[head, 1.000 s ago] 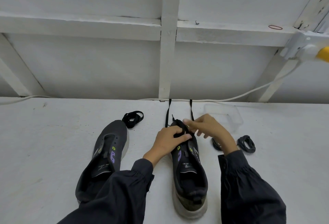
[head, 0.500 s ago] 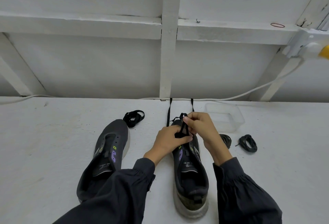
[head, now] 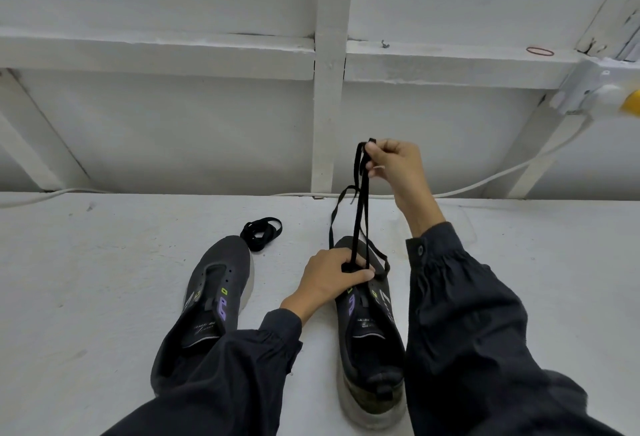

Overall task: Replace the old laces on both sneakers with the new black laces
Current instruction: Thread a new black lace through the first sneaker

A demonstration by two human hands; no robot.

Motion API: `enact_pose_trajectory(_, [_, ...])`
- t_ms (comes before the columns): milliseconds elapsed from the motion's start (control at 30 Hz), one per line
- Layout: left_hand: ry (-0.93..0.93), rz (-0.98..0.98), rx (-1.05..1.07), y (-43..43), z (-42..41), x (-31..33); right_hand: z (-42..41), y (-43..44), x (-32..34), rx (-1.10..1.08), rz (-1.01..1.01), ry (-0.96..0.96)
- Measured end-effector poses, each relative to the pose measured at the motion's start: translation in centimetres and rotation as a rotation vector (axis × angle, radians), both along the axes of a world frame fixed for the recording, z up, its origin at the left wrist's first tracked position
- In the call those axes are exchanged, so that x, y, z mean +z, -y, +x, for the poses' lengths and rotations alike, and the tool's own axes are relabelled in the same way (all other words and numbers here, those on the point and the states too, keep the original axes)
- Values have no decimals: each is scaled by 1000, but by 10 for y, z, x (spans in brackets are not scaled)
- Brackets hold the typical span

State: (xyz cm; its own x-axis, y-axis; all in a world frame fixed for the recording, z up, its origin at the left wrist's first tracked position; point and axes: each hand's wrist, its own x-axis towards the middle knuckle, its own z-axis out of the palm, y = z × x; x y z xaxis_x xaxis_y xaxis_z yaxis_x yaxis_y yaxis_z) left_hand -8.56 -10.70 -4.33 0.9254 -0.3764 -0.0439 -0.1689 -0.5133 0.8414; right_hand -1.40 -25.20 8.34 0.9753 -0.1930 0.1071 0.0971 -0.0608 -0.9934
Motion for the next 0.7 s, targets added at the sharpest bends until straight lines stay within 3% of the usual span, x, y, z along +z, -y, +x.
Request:
enact_pose_trajectory(133, [43, 58, 16, 3, -1, -4, -7, 18, -38, 38, -292, -288])
enact_pose_trajectory(233, [62, 79, 30, 4, -1, -3, -32, 25, -55, 270, -658, -599])
enact_pose_trajectory(300, [75, 108, 25, 4, 0, -1, -48, 21, -64, 389, -741, -689])
enact_pose_trajectory(433, [80, 127, 36, 5, 0, -2, -66, 13, -83, 247, -674, -490])
enact_pose_trajectory(700, [44, 58, 41, 3, -1, -2, -71, 4, -79, 131, -283, -235])
